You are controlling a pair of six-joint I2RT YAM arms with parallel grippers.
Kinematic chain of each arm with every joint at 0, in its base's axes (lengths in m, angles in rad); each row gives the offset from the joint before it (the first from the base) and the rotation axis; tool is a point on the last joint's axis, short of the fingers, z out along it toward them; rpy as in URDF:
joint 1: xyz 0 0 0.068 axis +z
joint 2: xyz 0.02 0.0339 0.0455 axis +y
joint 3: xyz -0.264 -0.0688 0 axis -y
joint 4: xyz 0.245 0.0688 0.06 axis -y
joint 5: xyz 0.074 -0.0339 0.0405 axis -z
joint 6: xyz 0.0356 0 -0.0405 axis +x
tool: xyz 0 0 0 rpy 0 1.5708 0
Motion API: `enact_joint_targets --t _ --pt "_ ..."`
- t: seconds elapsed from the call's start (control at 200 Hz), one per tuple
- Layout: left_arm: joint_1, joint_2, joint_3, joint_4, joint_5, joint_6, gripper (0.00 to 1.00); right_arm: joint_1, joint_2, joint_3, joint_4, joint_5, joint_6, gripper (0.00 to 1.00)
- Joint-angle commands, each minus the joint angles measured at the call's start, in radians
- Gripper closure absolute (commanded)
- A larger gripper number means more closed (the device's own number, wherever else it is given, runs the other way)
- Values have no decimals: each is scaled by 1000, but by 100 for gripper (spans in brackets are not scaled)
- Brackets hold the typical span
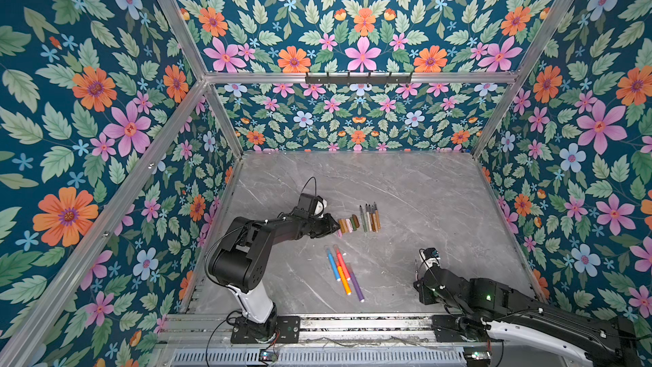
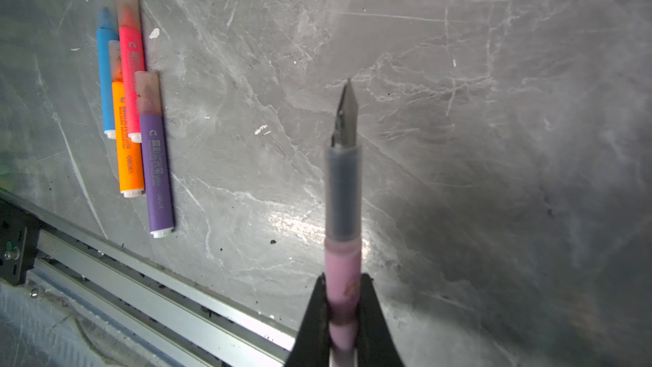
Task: Open the pen caps
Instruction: 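Set the lilac cap beside the other caps and open the left gripper, then carry the uncapped lilac pen to the pen row with the right gripper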
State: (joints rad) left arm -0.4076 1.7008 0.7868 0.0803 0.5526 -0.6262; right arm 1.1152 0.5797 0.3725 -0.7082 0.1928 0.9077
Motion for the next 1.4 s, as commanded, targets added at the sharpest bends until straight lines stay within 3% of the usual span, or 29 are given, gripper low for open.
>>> enact_joint_targets --t 0.0,0.165,0.36,0.46,0.555,0.685,0.785,1.01,1.12,1.395 --pt "2 -48 -4 -10 -18 -3 70 0 0 1 8 5 -11 100" --pt "2 -262 6 -143 -75 32 71 0 20 3 19 -1 -16 100" --pt "2 -658 6 -390 -174 115 71 -31 135 26 77 -45 -58 100" --pt "3 -850 35 -544 -257 167 68 -145 207 41 164 -150 -150 100" --pt "3 -965 78 -672 -318 225 61 -348 289 55 286 -345 -257 100" --pt "1 -1026 85 -784 -342 276 63 -605 461 146 358 -523 -416 100" --pt "1 -1081 36 -743 -311 276 63 -684 647 310 316 -546 -527 100" --pt "2 -1131 5 -715 -393 254 63 -708 1037 656 267 -564 -640 100" --pt "2 -1117 8 -726 -373 257 64 -709 1212 784 242 -548 -652 100" --pt "3 -1145 6 -726 -381 256 66 -715 1379 917 218 -497 -627 98"
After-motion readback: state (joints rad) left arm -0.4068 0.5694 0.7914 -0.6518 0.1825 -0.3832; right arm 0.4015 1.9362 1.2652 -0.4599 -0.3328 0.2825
